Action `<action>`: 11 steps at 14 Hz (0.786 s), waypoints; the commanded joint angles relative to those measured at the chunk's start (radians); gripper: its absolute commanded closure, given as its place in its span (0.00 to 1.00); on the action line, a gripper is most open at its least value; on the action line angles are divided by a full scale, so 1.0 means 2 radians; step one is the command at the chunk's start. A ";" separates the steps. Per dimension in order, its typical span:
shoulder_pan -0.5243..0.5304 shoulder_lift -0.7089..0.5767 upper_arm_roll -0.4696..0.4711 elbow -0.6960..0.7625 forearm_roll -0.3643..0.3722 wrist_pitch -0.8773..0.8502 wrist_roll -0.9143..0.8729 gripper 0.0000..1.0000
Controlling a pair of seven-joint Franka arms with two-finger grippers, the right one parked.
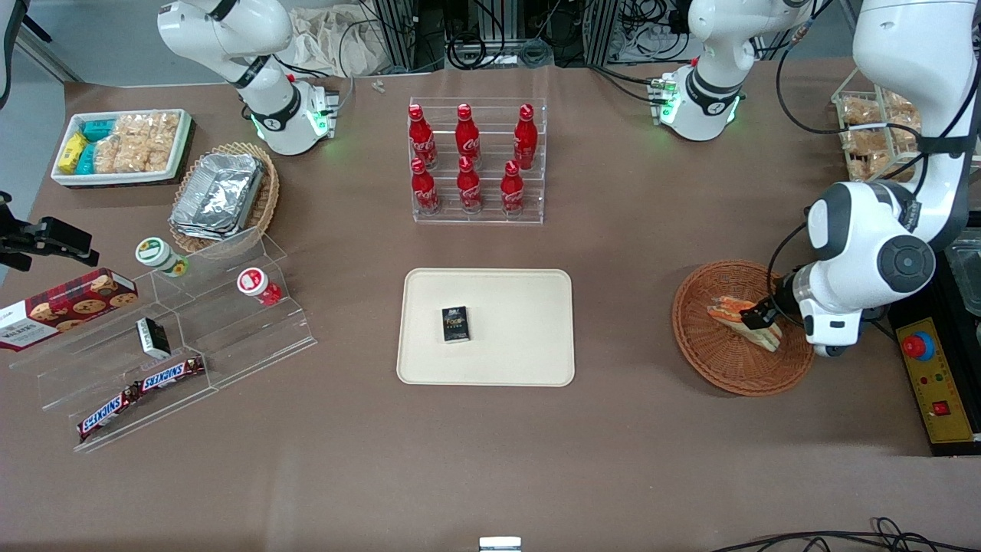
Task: Place sandwich from basket to tray
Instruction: 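Close the left gripper on the sandwich and lift it from the basket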
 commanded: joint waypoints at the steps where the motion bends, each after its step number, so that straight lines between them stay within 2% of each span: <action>1: 0.000 0.047 0.000 0.042 0.005 -0.007 -0.064 0.00; 7: 0.001 0.055 0.001 0.037 0.007 -0.002 -0.081 0.00; 9: 0.001 0.040 0.000 0.048 0.006 -0.041 -0.081 0.00; 11: -0.004 0.037 -0.003 0.091 0.006 -0.097 -0.081 0.00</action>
